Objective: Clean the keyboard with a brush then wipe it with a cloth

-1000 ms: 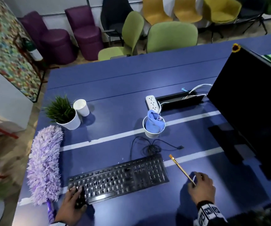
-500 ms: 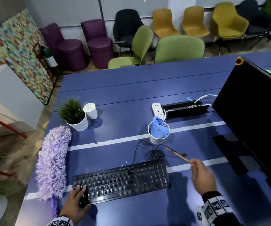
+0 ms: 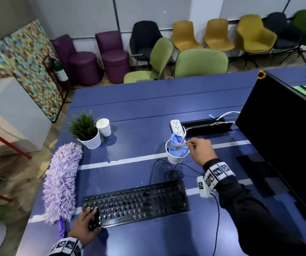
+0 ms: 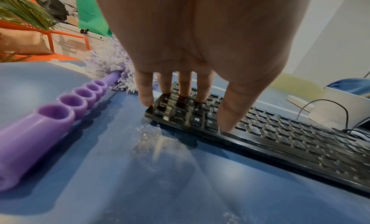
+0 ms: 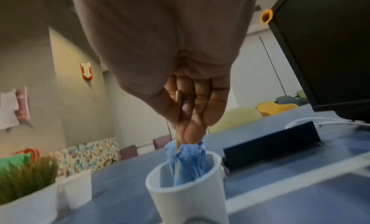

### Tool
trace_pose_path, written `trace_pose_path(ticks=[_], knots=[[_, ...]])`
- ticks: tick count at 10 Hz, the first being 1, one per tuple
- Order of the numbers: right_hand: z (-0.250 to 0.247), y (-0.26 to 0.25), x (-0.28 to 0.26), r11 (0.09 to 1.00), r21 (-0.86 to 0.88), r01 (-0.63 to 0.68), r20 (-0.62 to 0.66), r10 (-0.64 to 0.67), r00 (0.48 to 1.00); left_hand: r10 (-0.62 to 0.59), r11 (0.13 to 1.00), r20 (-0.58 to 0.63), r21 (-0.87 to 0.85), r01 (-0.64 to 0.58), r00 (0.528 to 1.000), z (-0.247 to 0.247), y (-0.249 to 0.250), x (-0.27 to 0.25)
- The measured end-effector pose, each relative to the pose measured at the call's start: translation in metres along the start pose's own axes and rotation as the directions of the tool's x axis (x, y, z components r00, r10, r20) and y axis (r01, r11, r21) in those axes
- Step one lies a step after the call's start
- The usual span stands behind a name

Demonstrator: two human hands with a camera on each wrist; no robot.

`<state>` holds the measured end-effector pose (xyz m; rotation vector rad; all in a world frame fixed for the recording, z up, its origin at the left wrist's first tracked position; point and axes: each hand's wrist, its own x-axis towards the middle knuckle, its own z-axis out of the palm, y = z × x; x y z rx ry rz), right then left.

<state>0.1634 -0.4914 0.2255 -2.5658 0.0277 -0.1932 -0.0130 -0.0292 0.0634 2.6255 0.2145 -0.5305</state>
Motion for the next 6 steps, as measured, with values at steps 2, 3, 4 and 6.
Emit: trace_pose_path(ticks=[2,3,4,6], knots=[[0.043,0.001,0.001,0.958,-0.257,-0.128,0.164,0.174,0.971,-0.003,1.000,0.059,0.014,0.002,0.998,-0.003,0.002,-0.006],[0.051,0.011,-0.007,0.962,-0.177,-0.206,0.164,0.235,0.958,-0.014,1.000,0.076,0.008,0.014,0.997,-0.002,0.000,-0.006],[0.050,0.012,-0.015,0.952,-0.026,-0.305,0.094,0.307,0.947,-0.019,1.000,0.058,0.007,0.018,0.998,-0.003,-0.001,-0.011],[0.008,-0.018,-0.013,0.976,-0.078,-0.203,-0.090,0.196,0.976,0.138,0.985,-0.313,-0.051,-0.162,0.940,0.001,-0.036,-0.035]])
